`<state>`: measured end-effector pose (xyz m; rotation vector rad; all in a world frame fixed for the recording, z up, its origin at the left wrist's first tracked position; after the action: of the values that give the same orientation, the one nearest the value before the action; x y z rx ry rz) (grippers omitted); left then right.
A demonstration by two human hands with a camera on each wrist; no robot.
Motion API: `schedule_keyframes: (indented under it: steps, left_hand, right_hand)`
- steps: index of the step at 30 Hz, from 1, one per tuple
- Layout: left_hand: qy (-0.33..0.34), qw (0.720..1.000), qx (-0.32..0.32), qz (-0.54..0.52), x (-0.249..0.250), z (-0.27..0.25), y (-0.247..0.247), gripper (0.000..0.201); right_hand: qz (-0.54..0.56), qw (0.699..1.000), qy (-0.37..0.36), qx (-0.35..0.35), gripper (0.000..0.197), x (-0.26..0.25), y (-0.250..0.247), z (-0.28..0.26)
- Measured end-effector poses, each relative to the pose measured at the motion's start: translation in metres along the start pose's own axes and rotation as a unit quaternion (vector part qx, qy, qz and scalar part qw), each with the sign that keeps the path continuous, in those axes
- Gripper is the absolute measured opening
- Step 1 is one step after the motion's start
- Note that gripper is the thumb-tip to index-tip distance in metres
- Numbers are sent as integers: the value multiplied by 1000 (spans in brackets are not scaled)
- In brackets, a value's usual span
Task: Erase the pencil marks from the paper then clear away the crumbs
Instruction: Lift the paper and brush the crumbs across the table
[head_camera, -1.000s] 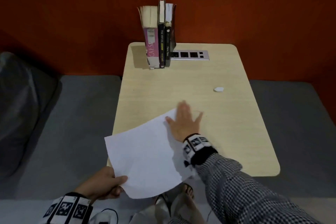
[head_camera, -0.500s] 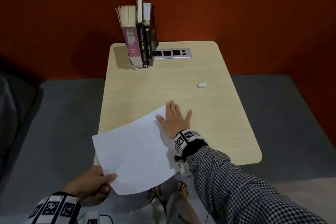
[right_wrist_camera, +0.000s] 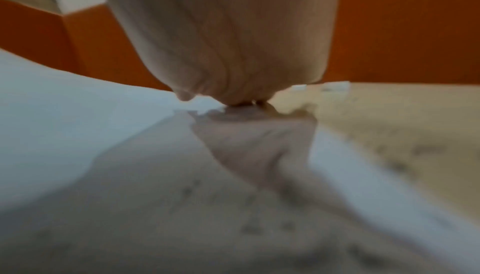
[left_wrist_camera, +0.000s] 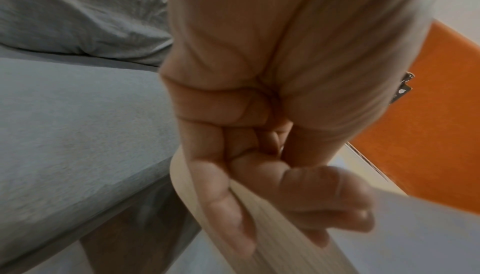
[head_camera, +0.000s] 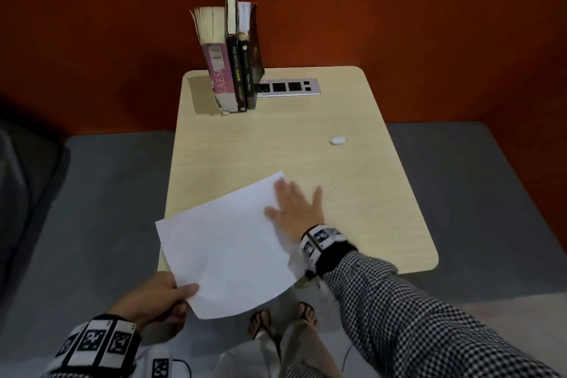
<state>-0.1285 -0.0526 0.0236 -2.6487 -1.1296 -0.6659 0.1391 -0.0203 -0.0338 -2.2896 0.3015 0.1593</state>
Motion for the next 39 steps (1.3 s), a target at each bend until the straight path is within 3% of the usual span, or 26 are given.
schedule_keyframes:
  steps: [2, 7, 12, 16, 19, 20, 22, 26, 27, 29, 32, 34, 37, 39]
  left_hand:
    - [-1, 1000, -1, 4, 0, 0, -2, 42]
    - [-4, 1000, -1, 30, 5, 0, 0, 47]
    - [0, 1000, 16, 27, 3, 2, -5, 44]
    - [9, 1000, 20, 20, 6, 5, 1, 44]
    - [15, 999, 20, 25, 6, 6, 2, 45]
    - [15, 999, 20, 20, 5, 6, 1, 43]
    - [14, 1000, 19, 10, 3, 5, -1, 39]
    - [17, 1000, 16, 7, 2, 4, 0, 40]
    - [18, 1000, 17, 10, 2, 4, 1, 41]
    - [17, 1000, 19, 16, 3, 5, 2, 42]
    - [14, 1000, 21, 15, 2, 6, 2, 41]
    - [15, 1000, 18, 12, 2, 6, 2, 39]
    - [17, 1000, 20, 15, 0, 7, 0, 39]
    - [14, 999, 19, 26, -1, 9, -1, 38]
  right_hand:
    - [12, 999, 52, 8, 70, 10, -11, 5]
    - [-64, 994, -78, -31, 66, -32, -3, 9]
    - [-7, 1000, 8, -23, 70, 24, -25, 0]
    - [-98, 987, -105, 76, 68, -11, 13, -57]
    - [-74, 978, -194, -9, 67, -35, 63, -79]
    - [-60, 981, -180, -33, 67, -31, 74, -82]
    - [-55, 989, -133, -9, 65, -1, 76, -78]
    - [-13, 1000, 2, 22, 69, 67, 39, -62]
    - [-26, 999, 7, 40, 72, 65, 31, -63]
    - [-72, 993, -57, 72, 74, 32, 30, -67]
    - [-63, 986, -153, -9, 71, -15, 61, -71]
    - [-58, 990, -128, -15, 70, 1, 59, -63]
    - [-41, 999, -1, 19, 79, 55, 34, -47]
    - [-30, 998, 31, 35, 77, 61, 19, -46]
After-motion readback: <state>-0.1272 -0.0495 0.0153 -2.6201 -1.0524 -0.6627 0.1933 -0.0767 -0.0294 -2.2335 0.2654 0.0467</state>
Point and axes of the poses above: each hand's wrist, its own z-axis towards the middle knuckle, its own y-axis out of the palm, x = y × z, the point moved 2 cm from there along z, towards the middle knuckle, and after that the axes turned 14 degrees about -x, right-handed, at the moved point
